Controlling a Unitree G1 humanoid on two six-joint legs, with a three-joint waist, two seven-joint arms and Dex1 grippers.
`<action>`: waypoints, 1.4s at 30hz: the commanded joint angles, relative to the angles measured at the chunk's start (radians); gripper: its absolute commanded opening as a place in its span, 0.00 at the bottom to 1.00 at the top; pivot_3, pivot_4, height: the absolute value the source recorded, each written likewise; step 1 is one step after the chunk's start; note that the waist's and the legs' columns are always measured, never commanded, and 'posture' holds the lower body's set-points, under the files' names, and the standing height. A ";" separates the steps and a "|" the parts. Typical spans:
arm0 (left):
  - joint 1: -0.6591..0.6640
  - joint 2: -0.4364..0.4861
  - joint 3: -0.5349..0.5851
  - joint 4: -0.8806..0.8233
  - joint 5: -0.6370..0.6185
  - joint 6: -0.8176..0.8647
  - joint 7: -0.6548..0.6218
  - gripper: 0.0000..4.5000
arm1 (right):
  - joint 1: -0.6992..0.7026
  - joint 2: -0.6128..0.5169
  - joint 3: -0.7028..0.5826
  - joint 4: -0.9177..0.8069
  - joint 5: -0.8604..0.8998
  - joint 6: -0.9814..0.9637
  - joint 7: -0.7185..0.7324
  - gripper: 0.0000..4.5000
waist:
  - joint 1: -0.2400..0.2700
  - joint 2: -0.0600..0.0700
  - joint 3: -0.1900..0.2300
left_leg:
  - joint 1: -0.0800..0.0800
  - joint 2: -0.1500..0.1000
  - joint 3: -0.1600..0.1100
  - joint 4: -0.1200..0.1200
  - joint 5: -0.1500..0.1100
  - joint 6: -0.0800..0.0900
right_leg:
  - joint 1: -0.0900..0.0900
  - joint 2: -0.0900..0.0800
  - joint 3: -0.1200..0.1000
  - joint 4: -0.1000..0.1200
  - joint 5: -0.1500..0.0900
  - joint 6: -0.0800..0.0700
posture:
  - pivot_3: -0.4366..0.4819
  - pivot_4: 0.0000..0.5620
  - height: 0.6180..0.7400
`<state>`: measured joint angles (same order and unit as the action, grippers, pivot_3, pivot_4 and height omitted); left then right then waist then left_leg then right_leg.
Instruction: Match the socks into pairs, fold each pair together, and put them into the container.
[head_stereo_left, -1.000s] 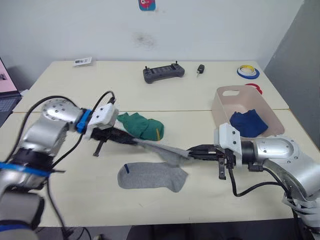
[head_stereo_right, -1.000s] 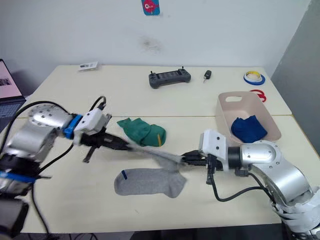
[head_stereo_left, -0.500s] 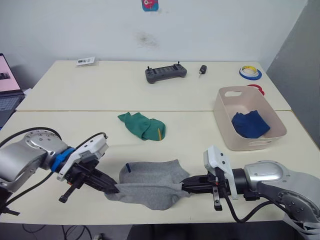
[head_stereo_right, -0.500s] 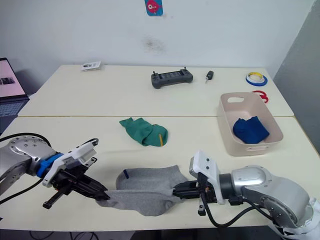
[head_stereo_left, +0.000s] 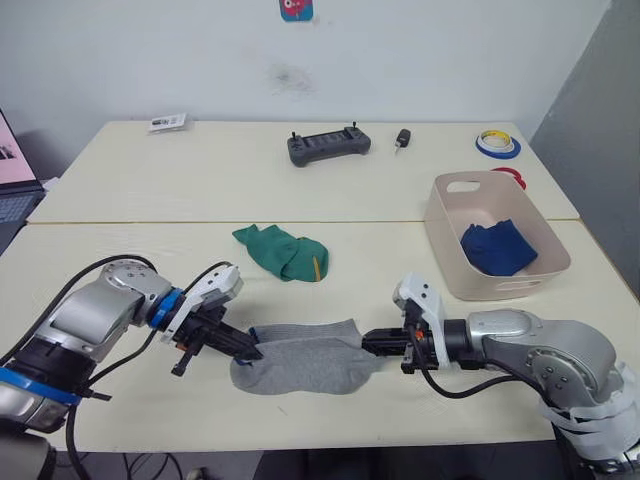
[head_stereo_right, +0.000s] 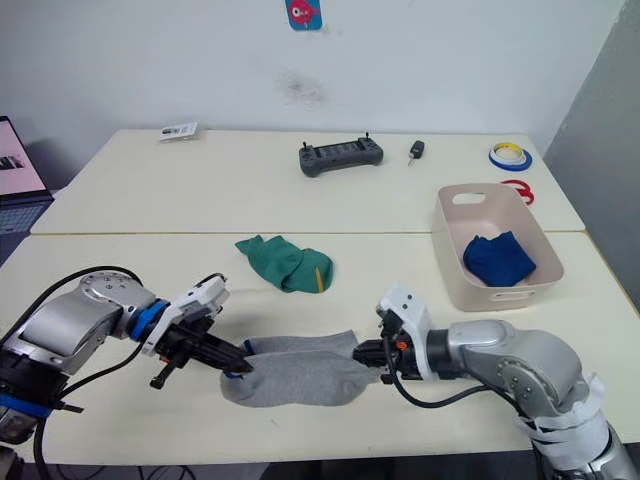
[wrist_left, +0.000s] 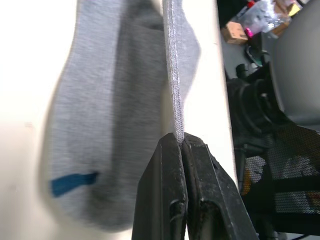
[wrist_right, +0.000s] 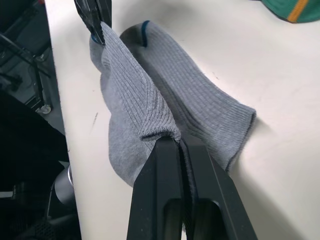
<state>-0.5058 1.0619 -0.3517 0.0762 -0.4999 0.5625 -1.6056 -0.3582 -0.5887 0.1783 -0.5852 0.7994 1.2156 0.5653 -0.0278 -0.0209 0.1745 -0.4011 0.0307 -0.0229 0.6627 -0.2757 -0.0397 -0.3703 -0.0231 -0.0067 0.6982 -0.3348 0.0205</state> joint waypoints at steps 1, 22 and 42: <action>-0.046 -0.011 -0.003 0.038 0.029 -0.002 -0.009 0.00 | -0.019 0.000 -0.027 0.006 0.004 0.013 -0.012 0.00 | 0.000 0.000 0.000 | 0.000 0.000 0.000 0.000 0.000 0.000 | 0.000 0.000 0.000 0.000 0.000 0.000 | 0.48 0.27 1.00; -0.163 -0.176 0.032 0.271 0.227 -0.073 -0.007 0.53 | -0.039 0.057 0.038 0.095 -0.136 -0.045 -0.045 0.30 | -0.001 0.000 0.000 | 0.000 0.000 0.000 0.000 0.000 0.000 | -0.001 0.000 0.000 0.001 0.000 0.000 | 0.48 0.27 1.00; 0.354 -0.171 0.550 -0.302 -0.120 0.375 0.406 0.81 | 0.170 -0.117 0.095 -0.180 -0.352 -0.503 0.105 0.69 | -0.001 0.000 0.000 | 0.000 0.009 0.000 0.001 0.000 0.000 | 0.001 0.000 0.005 0.000 0.000 0.000 | 0.48 0.27 1.00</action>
<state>-0.1726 0.9018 0.1502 -0.1761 -0.5938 0.9266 -1.2514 -0.1908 -0.7035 0.2680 -0.7375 0.4663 0.7437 0.6642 -0.0290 -0.0213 0.1742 -0.4007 0.0395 -0.0232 0.6632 -0.2756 -0.0399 -0.3692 -0.0235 -0.0006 0.6982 -0.3348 0.0205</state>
